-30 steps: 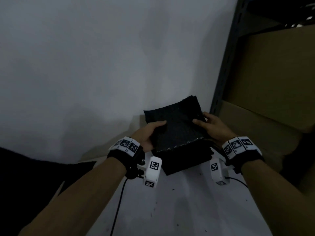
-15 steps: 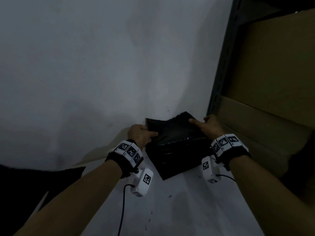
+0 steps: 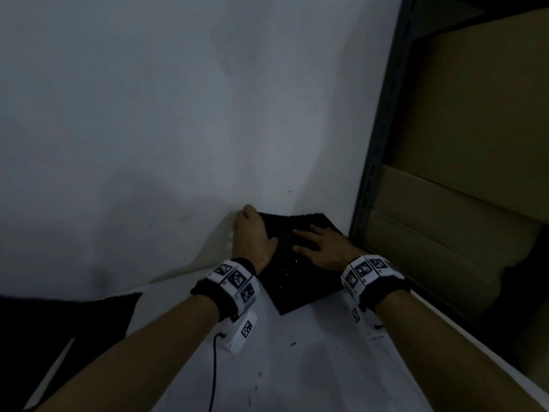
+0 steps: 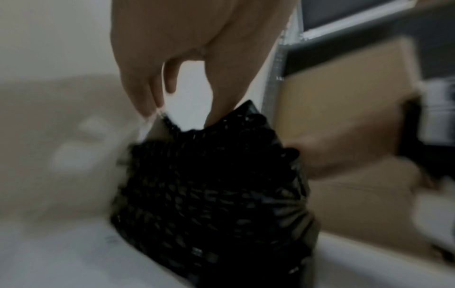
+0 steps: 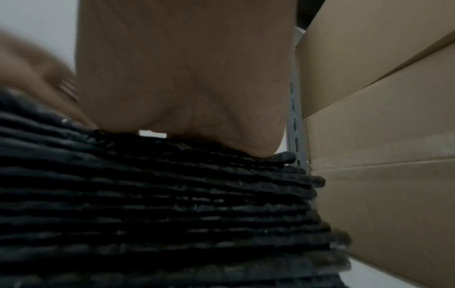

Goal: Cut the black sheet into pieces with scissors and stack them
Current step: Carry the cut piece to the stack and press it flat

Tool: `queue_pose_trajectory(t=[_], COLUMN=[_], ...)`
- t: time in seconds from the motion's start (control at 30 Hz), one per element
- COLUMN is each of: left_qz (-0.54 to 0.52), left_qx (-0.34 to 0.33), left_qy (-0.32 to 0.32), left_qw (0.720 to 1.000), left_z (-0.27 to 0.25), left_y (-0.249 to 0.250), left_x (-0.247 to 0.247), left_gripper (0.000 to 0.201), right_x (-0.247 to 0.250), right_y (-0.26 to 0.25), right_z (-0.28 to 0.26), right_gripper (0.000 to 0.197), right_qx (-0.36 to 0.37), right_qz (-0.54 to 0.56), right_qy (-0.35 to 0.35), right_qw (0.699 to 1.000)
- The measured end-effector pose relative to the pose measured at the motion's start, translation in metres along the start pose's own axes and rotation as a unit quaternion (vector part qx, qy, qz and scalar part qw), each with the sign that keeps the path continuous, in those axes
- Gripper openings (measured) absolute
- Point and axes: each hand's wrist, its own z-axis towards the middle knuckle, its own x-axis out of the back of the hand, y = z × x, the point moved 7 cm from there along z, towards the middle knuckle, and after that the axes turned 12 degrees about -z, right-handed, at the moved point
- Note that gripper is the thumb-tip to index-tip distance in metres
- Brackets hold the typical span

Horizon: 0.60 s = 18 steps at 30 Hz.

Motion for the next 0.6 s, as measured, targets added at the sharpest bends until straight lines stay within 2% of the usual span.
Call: queue_pose_trajectory(t=[0.07, 0.1, 0.13, 0.17, 0.2, 0.23, 0.27, 0.3, 0.4, 0.5, 0.6], left_qz=[0.07, 0.094, 0.116, 0.138, 0.162, 0.185, 0.202, 0.214, 0.209, 0.187, 0.171], left_qx=[-0.126, -0.164, -0.165, -0.116, -0.038, 0.033, 0.075, 0.092, 0.096, 0.119, 0.141], left_qy=[-0.035, -0.094, -0.17, -0.246, -0.311, -0.359, -0.387, -0.399, -0.406, -0.415, -0.428], left_qw=[0.989, 0.977, 0.965, 0.952, 0.936, 0.914, 0.897, 0.887, 0.884, 0.882, 0.876], left_z=[-0.003, -0.005, -0.006, -0.008, -0.009, -0.013, -0.016, -0.021, -0.033, -0.038, -0.041], left_y=[0.021, 0.028, 0.026, 0.016, 0.0, -0.014, -0.024, -0.03, -0.034, -0.039, -0.042], left_x=[-0.008, -0.018, -0.032, -0.044, -0.054, -0.059, -0.061, -0.061, -0.053, -0.047, -0.044], left_gripper=[0.063, 0.064, 0.063, 0.066, 0.071, 0.076, 0.079, 0.079, 0.081, 0.093, 0.109], right_x=[-0.005, -0.007, -0.012, -0.014, -0.018, -0.02, -0.022, -0.024, -0.027, -0.027, -0.028], right_y=[-0.001, -0.001, 0.0, 0.0, 0.001, 0.003, 0.004, 0.006, 0.012, 0.016, 0.011], right_z=[-0.001, 0.0, 0.002, 0.003, 0.007, 0.011, 0.014, 0.016, 0.018, 0.016, 0.016], right_gripper=[0.065, 0.065, 0.069, 0.076, 0.087, 0.094, 0.095, 0.09, 0.059, 0.062, 0.065], right_qx=[-0.012, -0.015, -0.014, -0.005, 0.0, 0.003, 0.006, 0.008, -0.019, -0.07, -0.085], right_qz=[-0.011, -0.011, -0.01, -0.007, 0.0, 0.004, 0.004, -0.005, -0.017, -0.004, -0.021], right_qy=[-0.027, -0.036, -0.045, -0.053, -0.056, -0.057, -0.059, -0.064, -0.06, -0.051, -0.048], right_qw=[0.999, 0.999, 0.999, 0.999, 0.998, 0.998, 0.998, 0.998, 0.998, 0.996, 0.995])
